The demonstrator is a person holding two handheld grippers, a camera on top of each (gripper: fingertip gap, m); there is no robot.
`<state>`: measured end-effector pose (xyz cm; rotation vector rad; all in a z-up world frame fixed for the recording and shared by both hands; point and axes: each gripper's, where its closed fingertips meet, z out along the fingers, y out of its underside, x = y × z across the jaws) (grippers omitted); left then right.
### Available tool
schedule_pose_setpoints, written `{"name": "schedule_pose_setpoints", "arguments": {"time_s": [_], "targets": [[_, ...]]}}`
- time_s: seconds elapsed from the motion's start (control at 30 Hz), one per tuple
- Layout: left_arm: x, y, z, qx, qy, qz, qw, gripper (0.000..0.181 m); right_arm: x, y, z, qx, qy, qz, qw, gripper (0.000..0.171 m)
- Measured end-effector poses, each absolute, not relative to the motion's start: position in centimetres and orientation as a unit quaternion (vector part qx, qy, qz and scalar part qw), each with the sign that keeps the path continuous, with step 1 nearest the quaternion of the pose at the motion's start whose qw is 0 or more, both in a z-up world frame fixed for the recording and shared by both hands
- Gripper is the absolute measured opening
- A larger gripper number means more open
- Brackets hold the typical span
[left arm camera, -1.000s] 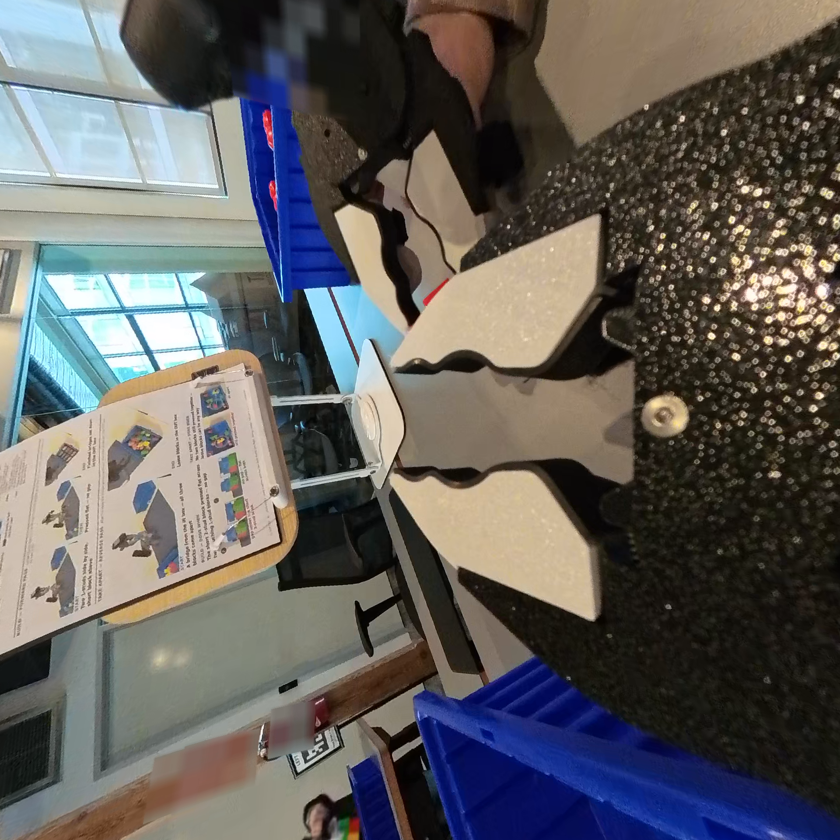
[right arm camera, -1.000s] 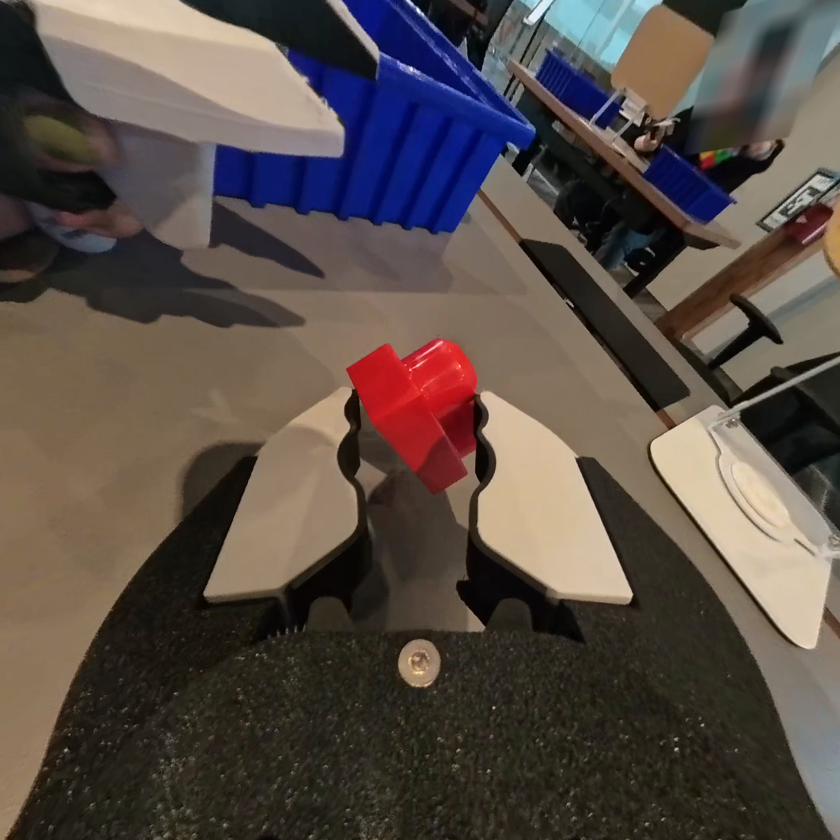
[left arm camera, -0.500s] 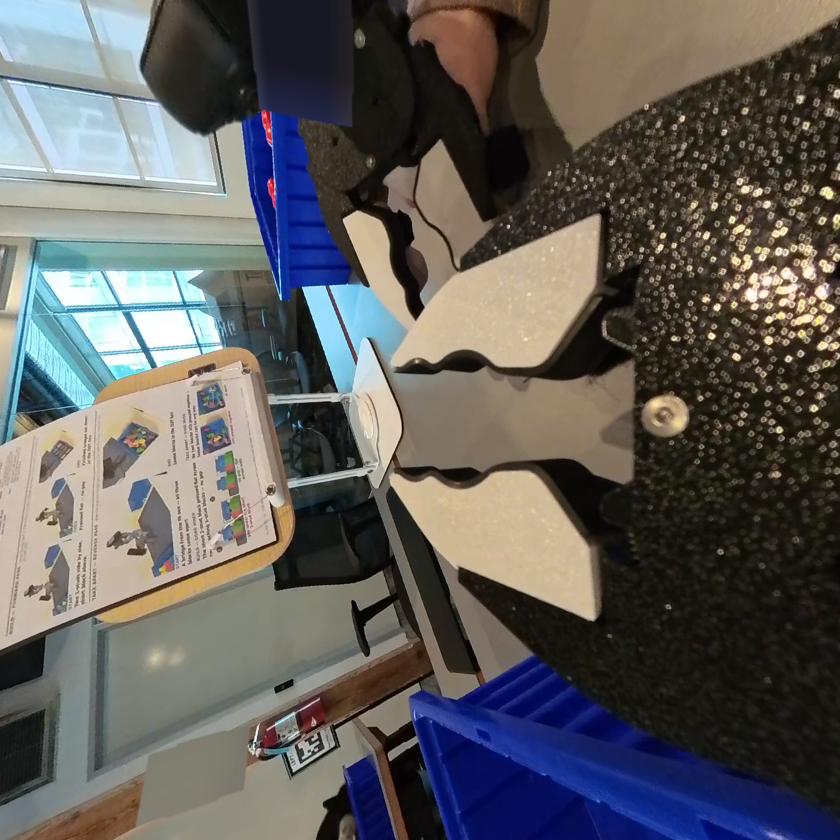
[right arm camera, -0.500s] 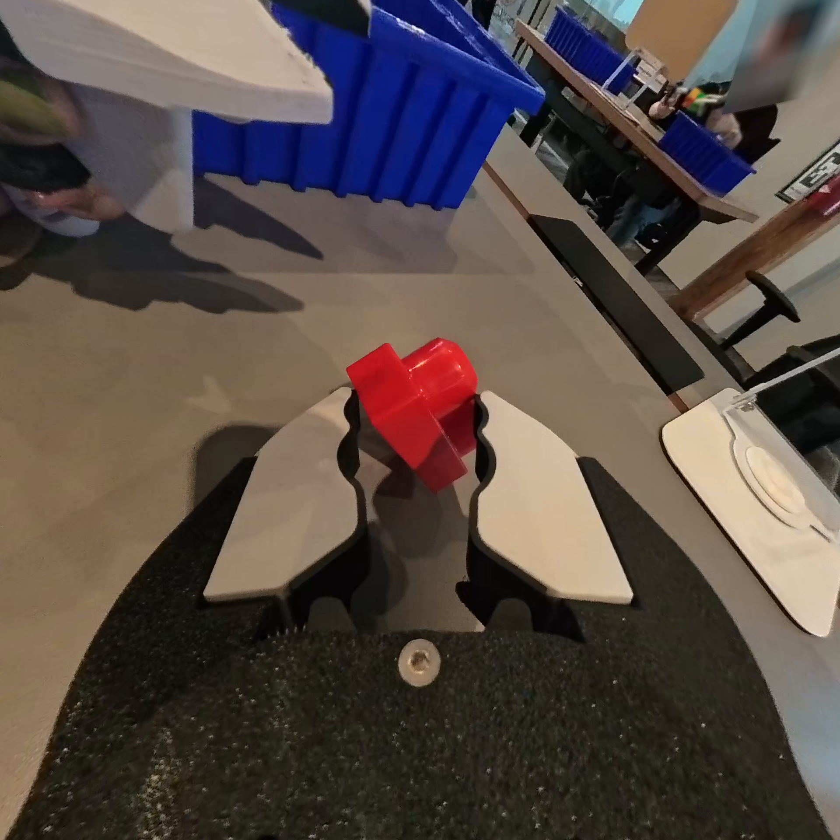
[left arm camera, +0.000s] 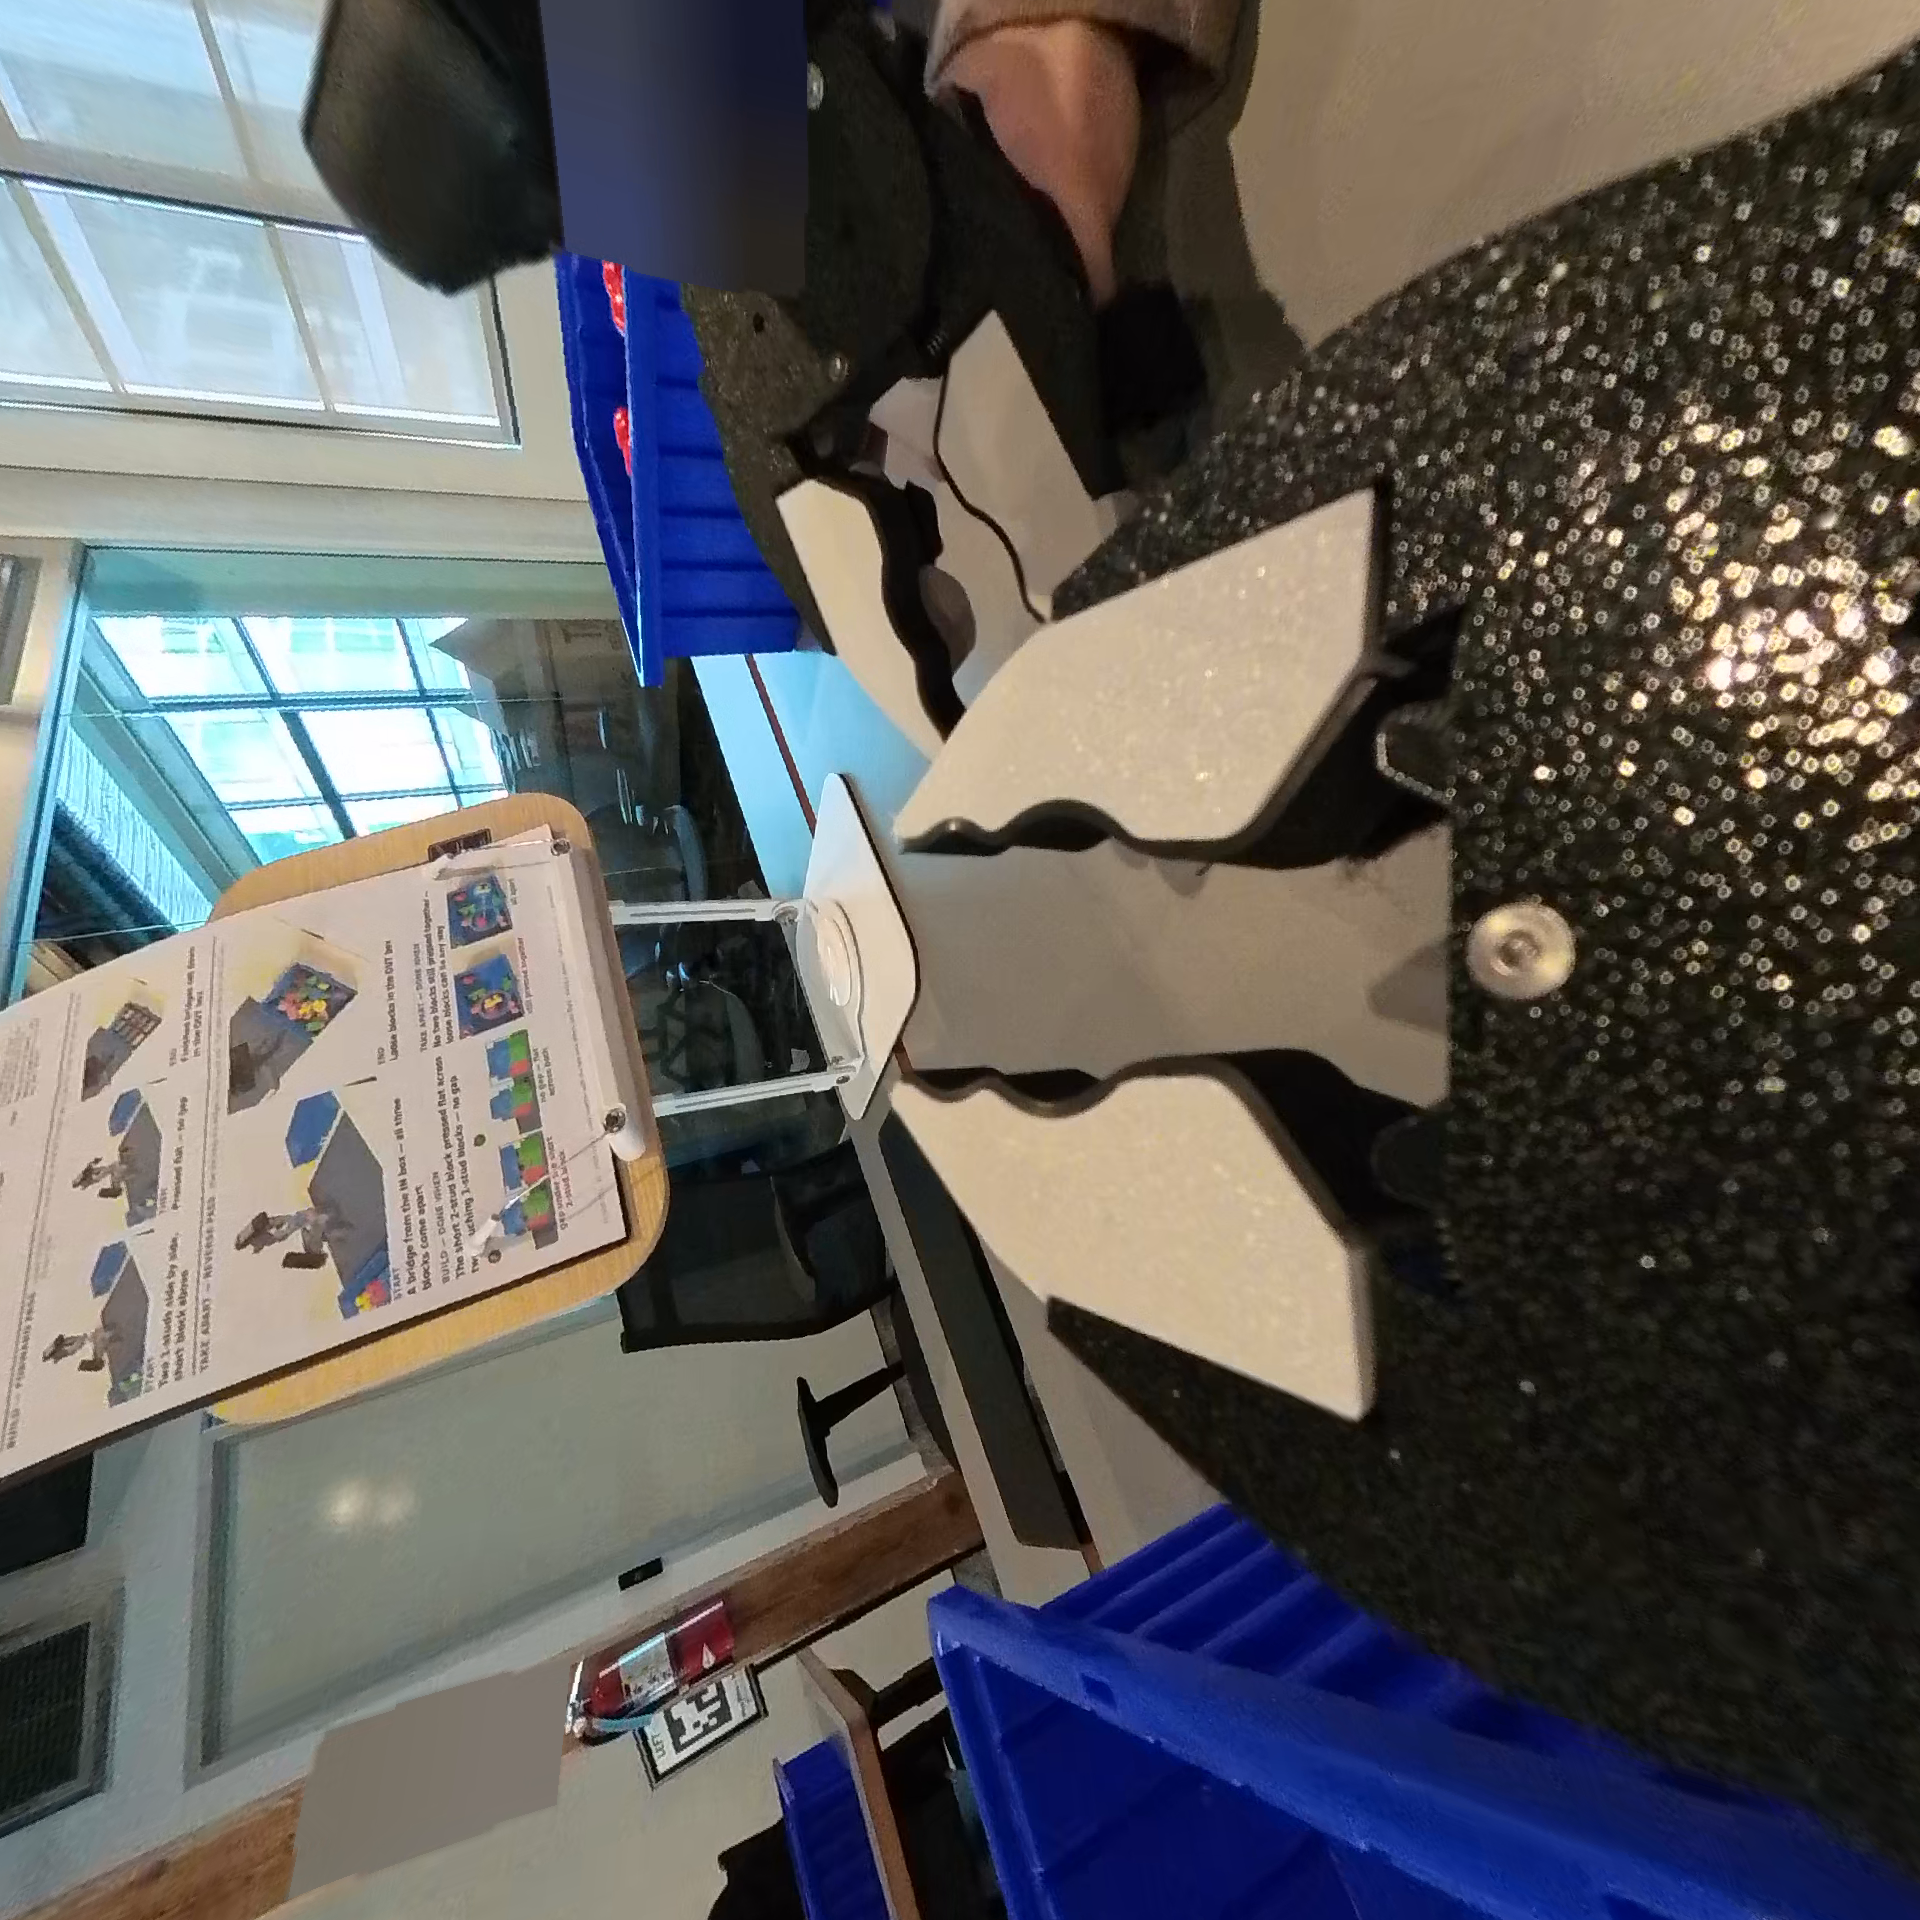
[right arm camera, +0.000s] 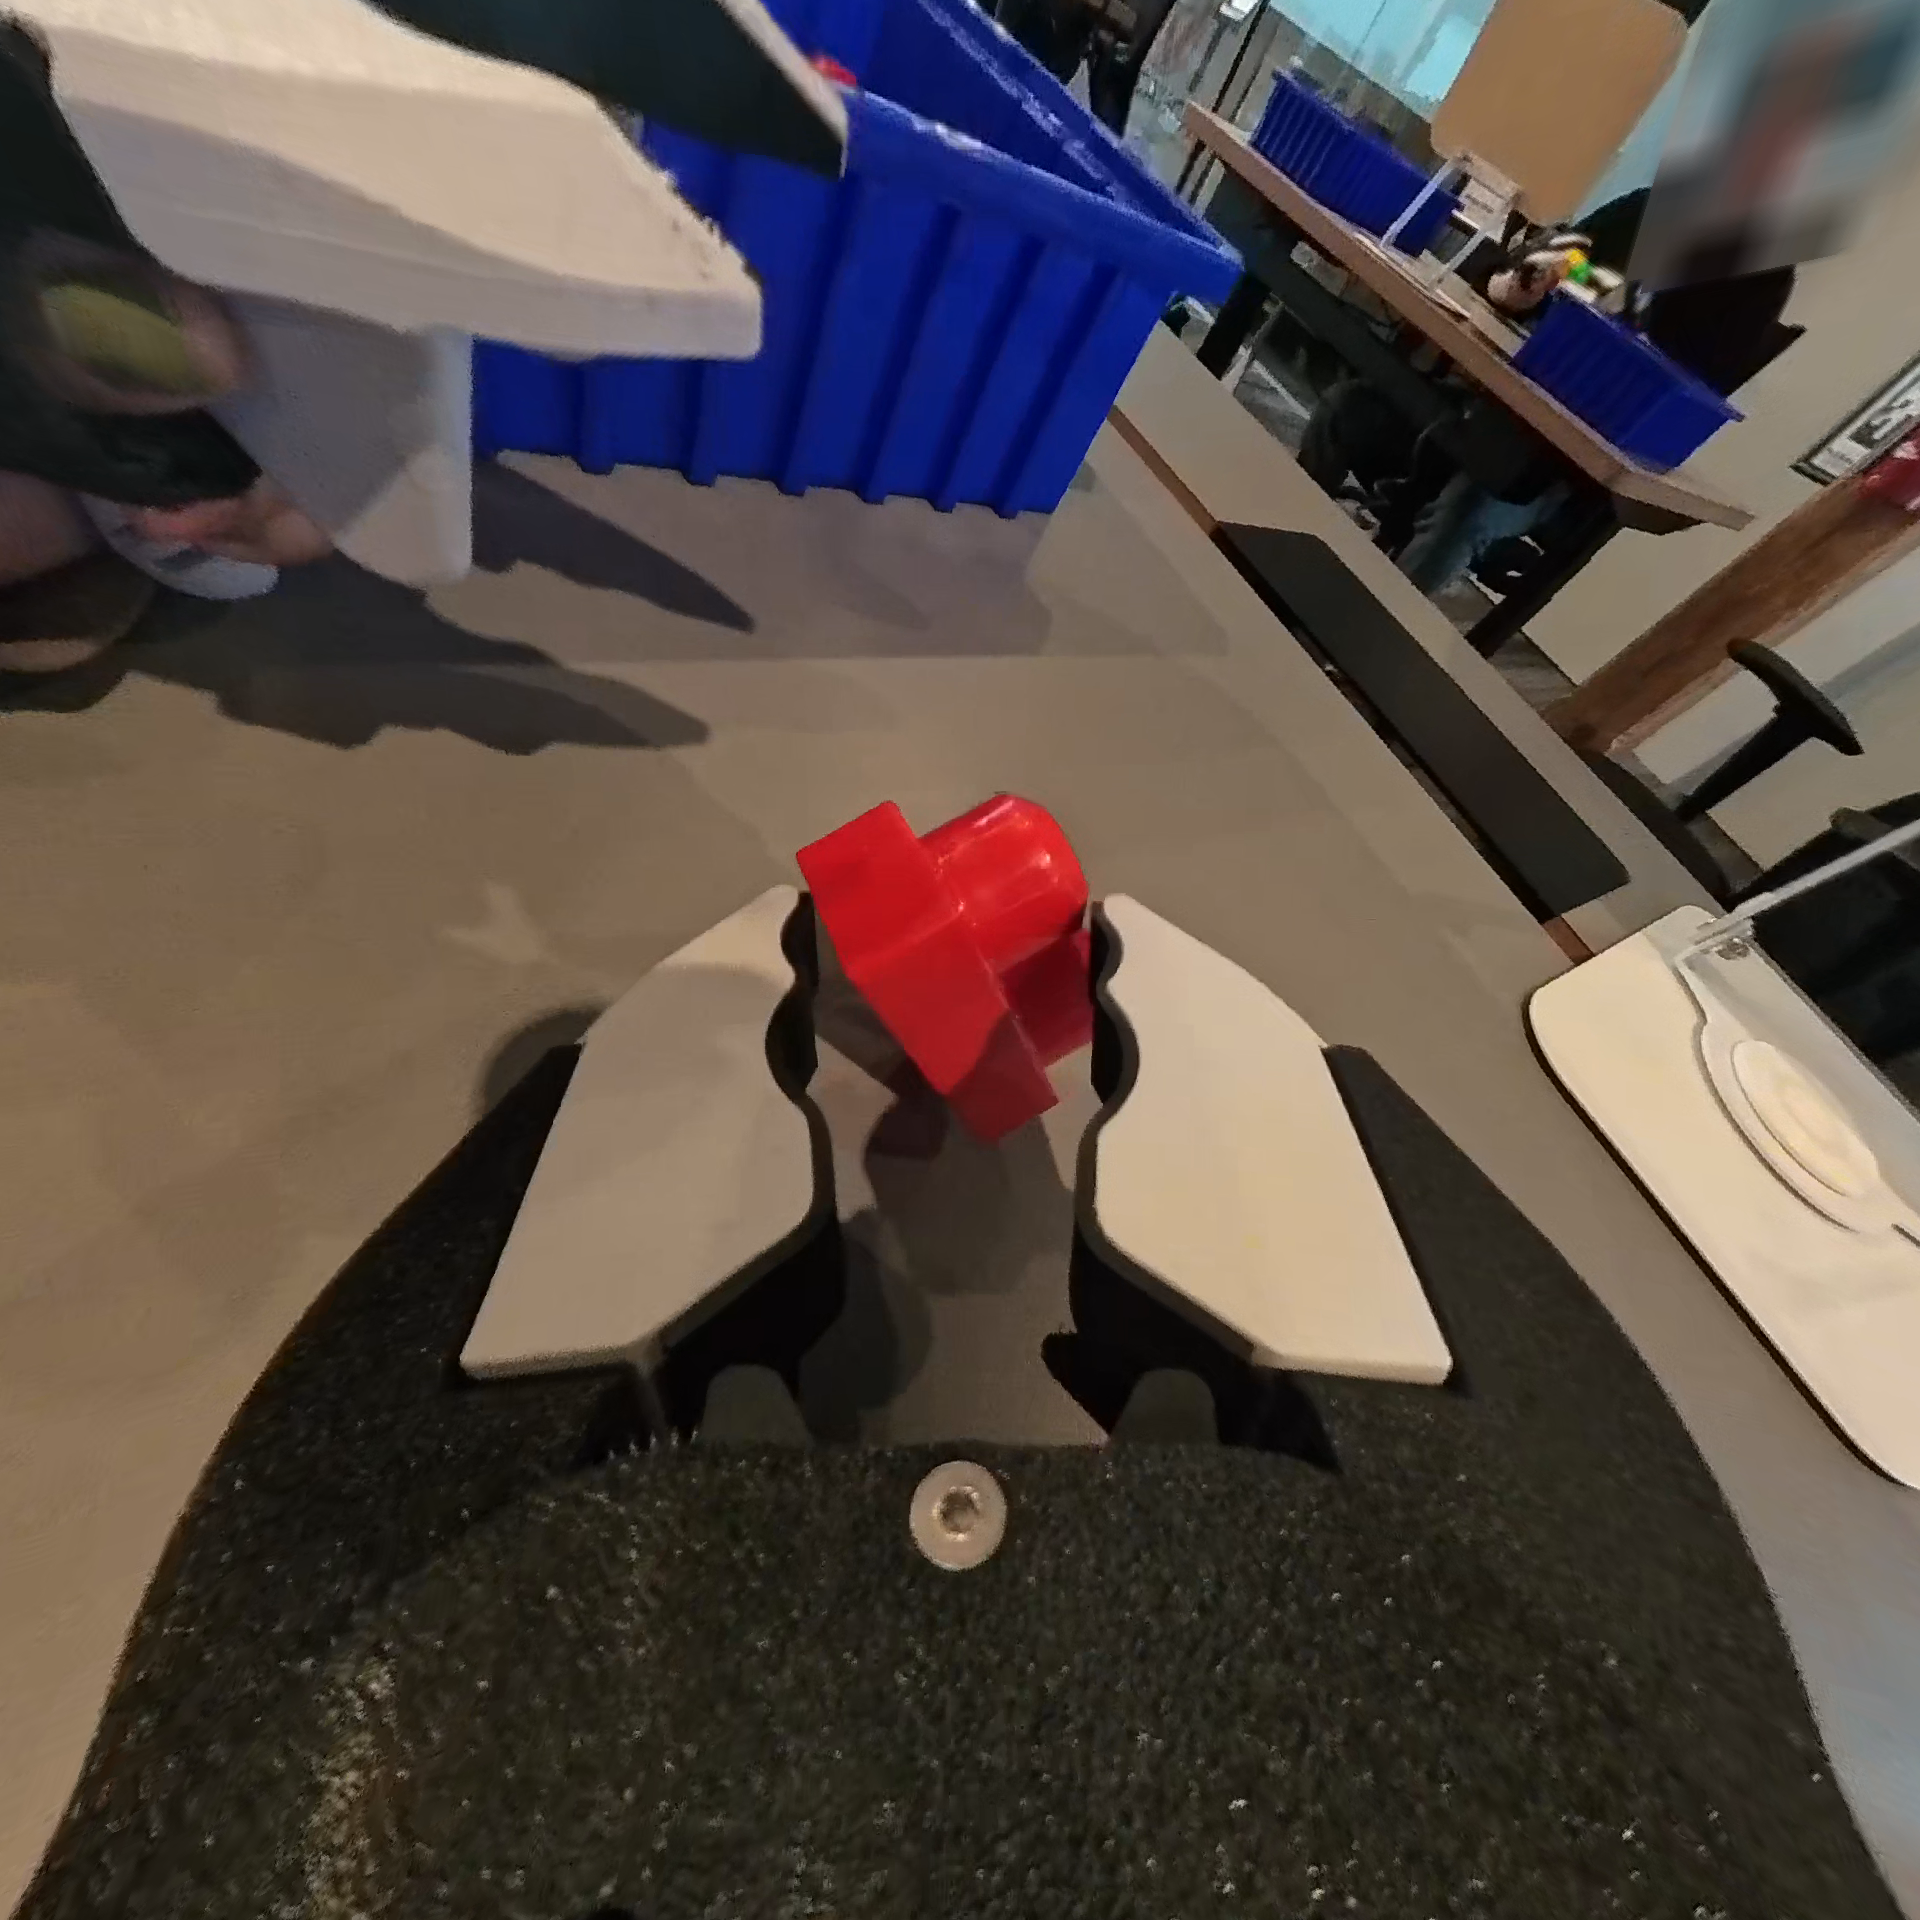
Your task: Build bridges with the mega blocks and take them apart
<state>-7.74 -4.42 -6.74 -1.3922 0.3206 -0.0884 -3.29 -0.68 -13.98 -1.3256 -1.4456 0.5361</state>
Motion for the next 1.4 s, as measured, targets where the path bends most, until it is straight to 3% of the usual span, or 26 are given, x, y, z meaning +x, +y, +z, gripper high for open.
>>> {"name": "schedule_pose_setpoints", "arguments": {"time_s": [0.7, 0.8, 0.93, 1.1, 1.27, 1.4], "targets": [[-7.9, -4.0, -7.5, -0.65, 0.15, -0.038, 0.744, 0.039, -1.1, -1.7, -11.7, -0.521, -0.588, 0.298, 0.543, 0.054], [-8.0, -4.1, -7.4, -0.648, 0.152, -0.033, 0.745, 0.039, -0.4, -2.4, -12.8, -0.488, -0.643, 0.31, 0.503, 0.053], [-7.9, -4.2, -7.3, -0.646, 0.153, -0.035, 0.747, 0.039, 1.1, -4.7, -14.1, -0.438, -0.713, 0.331, 0.436, 0.037], [-7.9, -4.2, -7.3, -0.646, 0.151, -0.038, 0.748, 0.039, 1.2, -5.9, -16.3, -0.423, -0.768, 0.286, 0.387, 0.004], [-7.8, -4.2, -7.3, -0.646, 0.151, -0.039, 0.747, 0.039, -2.2, -0.6, -15.4, -0.456, -0.71, 0.057, 0.533, 0.0], [-7.8, -4.2, -7.2, -0.644, 0.154, -0.034, 0.749, 0.038, -1.4, -1.7, -16.3, -0.42, -0.74, 0.021, 0.525, 0.0]]}}
